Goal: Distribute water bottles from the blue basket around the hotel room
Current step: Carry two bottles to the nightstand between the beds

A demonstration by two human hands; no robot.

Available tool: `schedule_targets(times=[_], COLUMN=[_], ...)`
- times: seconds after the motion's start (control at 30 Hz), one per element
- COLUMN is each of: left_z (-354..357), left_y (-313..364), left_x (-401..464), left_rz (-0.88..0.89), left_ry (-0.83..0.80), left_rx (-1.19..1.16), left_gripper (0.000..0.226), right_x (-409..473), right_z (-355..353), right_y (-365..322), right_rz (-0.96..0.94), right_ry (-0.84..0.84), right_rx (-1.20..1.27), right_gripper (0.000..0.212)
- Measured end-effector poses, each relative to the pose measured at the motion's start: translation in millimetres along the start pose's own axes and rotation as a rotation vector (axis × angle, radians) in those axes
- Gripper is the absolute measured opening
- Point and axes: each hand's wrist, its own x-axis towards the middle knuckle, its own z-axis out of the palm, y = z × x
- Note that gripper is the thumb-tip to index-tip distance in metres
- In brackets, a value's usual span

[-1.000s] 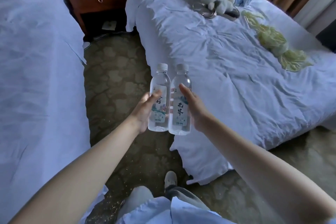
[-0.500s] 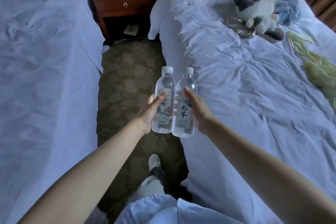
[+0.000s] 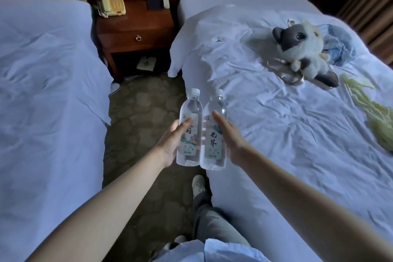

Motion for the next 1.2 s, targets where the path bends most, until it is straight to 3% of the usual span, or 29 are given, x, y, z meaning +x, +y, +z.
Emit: schedule_targets(times=[0.1, 0.27, 0.4, 0.67, 0.8, 1.07, 1.2], left_z=[-2.5, 4.3, -1.3, -55.2, -101.6, -176.9, -199.0], left_y=[24.0, 68.9, 108.9, 162.0, 194.0, 285.6, 321.2], left_x=[45.2, 109.7, 164.2, 245.6, 295.8, 383.6, 422.9], left_rz=[0.007, -0.016, 0.006, -0.01, -0.011, 0.018, 0.031], left_ry=[0.013, 0.024, 0.073, 0.161, 0.171, 0.169, 0.183], left_rx=[0.001, -0.026, -0.02, -0.035, -0.049, -0.054, -0.067], left_gripper=[0.072, 0.063, 0.049, 0.02, 0.038, 0.051, 0.046], right_x=[48.8, 120.3, 185.9, 292.9, 354.8, 471.6, 523.3], right_z=[-7.6, -19.6, -21.9, 18.7, 52.5, 118.7, 138.6], right_y=[-19.4, -61.2, -100.3, -141.9, -164.0, -229.6, -253.5], right_rz=[-0.003, 0.02, 0.037, 0.057, 0.059, 0.053, 0.044], right_ry=[-0.024, -0.007, -0.015, -0.119, -0.135, -0.175, -0.182], right_rx=[0.015, 0.027, -0.008, -0.035, -0.051, -0.055, -0.066], right_gripper=[0.027, 0.051, 0.057, 0.039, 0.041, 0.039, 0.057])
